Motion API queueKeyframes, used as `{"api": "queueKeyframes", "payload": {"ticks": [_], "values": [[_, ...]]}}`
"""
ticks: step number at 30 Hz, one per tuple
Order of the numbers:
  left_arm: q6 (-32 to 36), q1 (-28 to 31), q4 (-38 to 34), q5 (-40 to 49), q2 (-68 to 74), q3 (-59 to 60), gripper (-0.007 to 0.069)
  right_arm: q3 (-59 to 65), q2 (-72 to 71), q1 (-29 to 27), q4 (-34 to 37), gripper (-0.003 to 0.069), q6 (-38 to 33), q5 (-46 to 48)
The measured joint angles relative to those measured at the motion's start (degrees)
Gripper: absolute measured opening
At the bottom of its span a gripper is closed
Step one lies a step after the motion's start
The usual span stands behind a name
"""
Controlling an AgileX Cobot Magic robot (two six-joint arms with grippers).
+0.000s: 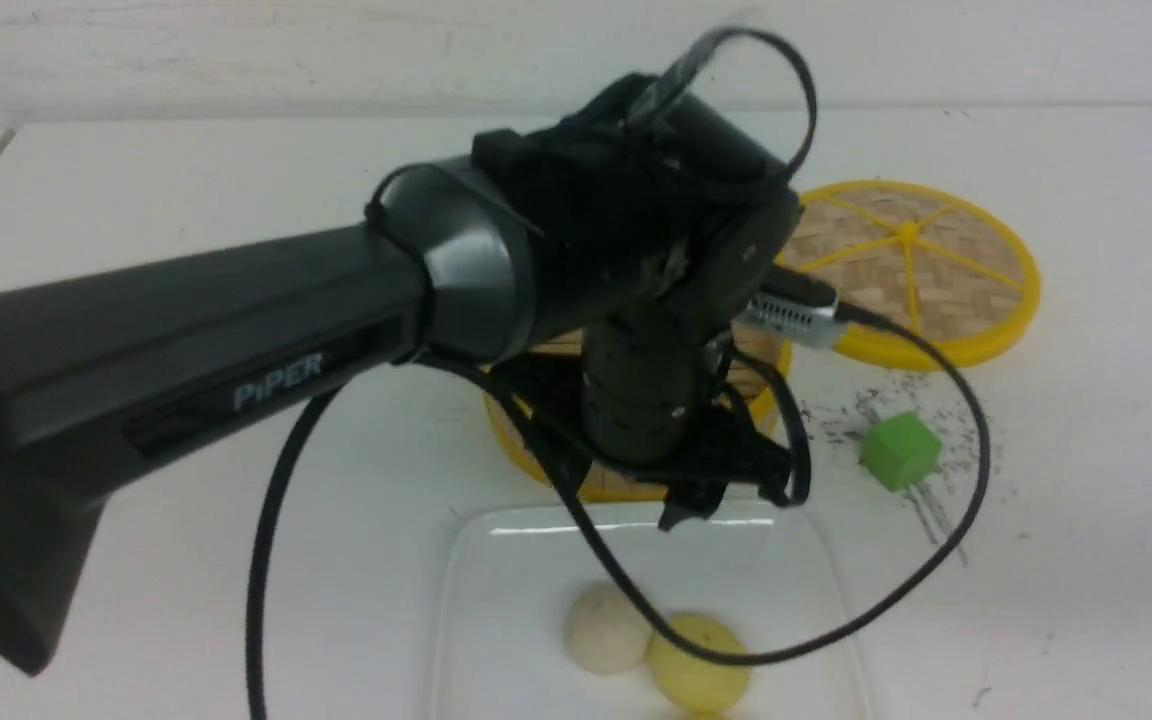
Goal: Put the steamed buns into the plate on the white tablecloth.
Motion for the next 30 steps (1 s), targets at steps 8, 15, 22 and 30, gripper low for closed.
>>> {"api": "queueKeyframes", "payload": {"ticks": [8,15,22,30], "values": [[0.00,0.00,6.52,0.66,0.00,-9.34,0.0367,-9.31,-9.48,0.00,-3.69,0.0046,0.00,14.70],[0.00,0.00,7.40,1.08,0.00,-9.93,0.0160,-6.94,-28.39,0.00,-7.42,0.0050,4.89,15.65],[0.00,0.00,7.40,1.08,0.00,-9.93,0.0013,9.43,-39.52,0.00,-8.60,0.0028,10.12,-8.50],[0.00,0.00,7.40,1.08,0.00,-9.93,0.0009,14.08,-39.36,0.05,-8.98,-0.0016,10.52,-17.84]]}}
